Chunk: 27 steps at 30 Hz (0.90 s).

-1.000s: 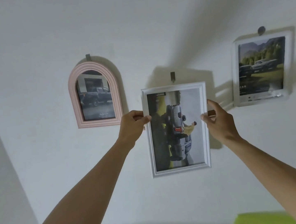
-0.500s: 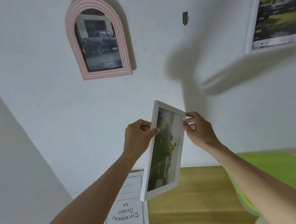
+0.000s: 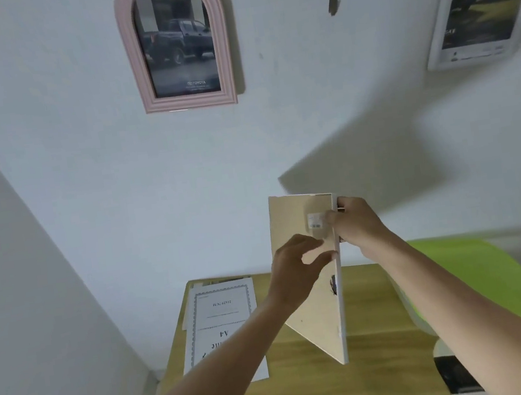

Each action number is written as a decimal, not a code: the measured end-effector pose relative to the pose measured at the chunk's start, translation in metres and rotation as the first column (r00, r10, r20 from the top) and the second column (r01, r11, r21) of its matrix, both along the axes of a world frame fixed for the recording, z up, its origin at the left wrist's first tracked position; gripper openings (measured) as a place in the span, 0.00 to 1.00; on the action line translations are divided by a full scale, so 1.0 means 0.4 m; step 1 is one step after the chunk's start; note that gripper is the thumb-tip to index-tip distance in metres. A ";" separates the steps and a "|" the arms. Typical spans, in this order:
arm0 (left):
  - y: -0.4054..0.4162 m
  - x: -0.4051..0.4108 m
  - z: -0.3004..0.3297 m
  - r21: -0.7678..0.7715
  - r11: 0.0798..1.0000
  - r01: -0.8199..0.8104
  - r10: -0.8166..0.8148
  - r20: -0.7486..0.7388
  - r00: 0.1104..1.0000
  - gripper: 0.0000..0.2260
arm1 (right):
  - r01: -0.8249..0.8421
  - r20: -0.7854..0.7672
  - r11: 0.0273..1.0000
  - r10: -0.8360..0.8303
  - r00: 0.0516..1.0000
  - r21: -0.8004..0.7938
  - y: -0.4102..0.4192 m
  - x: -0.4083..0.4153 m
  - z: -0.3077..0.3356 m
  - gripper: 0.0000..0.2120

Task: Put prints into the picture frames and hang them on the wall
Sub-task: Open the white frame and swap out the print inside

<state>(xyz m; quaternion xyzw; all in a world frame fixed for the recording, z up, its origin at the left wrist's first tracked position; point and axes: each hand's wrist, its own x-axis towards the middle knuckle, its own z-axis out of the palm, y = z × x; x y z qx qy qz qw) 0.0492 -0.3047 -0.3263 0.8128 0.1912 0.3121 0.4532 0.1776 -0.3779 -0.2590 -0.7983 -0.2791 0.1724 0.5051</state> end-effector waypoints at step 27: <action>0.201 0.005 -0.349 -0.493 0.748 -0.445 0.165 -0.511 0.844 0.29 | -0.102 -0.281 0.918 -0.011 0.960 -0.384 -0.028 0.197 -0.473 0.13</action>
